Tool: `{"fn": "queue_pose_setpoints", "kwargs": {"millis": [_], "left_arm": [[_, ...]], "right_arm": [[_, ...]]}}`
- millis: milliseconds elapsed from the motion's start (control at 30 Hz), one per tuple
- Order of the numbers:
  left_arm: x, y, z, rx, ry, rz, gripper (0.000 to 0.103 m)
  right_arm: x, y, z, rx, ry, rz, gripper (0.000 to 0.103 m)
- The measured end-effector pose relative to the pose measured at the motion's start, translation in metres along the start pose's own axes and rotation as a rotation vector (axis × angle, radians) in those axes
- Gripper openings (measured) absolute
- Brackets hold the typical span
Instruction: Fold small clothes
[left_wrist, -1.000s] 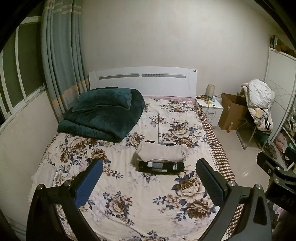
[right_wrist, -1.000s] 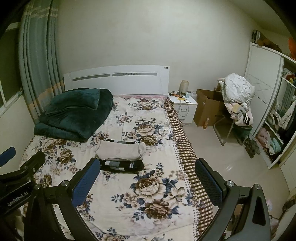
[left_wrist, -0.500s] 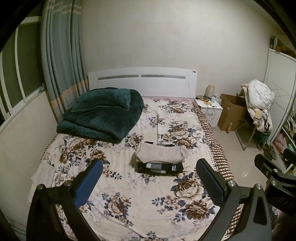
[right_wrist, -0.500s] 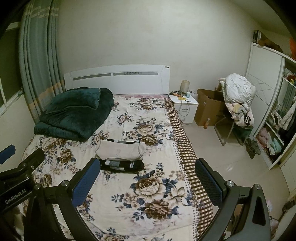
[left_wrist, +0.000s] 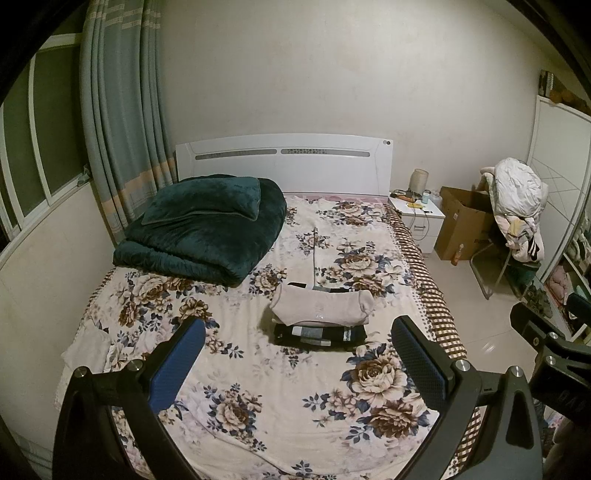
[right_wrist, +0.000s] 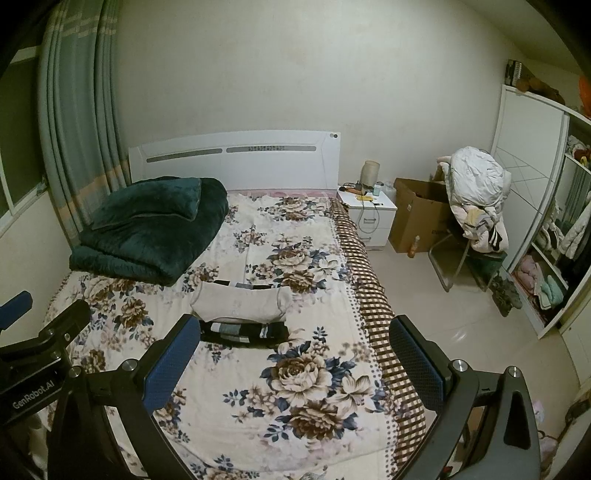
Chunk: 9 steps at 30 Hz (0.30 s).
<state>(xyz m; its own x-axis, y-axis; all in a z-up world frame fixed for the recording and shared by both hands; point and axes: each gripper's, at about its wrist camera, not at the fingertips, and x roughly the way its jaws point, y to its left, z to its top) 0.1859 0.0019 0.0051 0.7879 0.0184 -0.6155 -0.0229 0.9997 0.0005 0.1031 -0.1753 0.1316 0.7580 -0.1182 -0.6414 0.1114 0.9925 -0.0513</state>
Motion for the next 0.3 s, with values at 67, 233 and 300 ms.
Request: {"fn": "queue_pose_setpoints", "kwargs": {"millis": [67, 233, 300], "left_arm": [[0.0, 0.0, 0.0001, 0.0, -0.001, 0.001, 0.103], [0.0002, 0.0007, 0.0007, -0.001, -0.003, 0.0, 0.103], [0.0, -0.0005, 0.0047, -0.006, -0.004, -0.001, 0.103]], "right_arm": [[0.0003, 0.0009, 0.0021, -0.003, -0.001, 0.002, 0.103], [0.0002, 0.0025, 0.0053, -0.003, -0.002, 0.003, 0.103], [-0.0001, 0.002, 0.0042, -0.003, -0.002, 0.003, 0.103]]}}
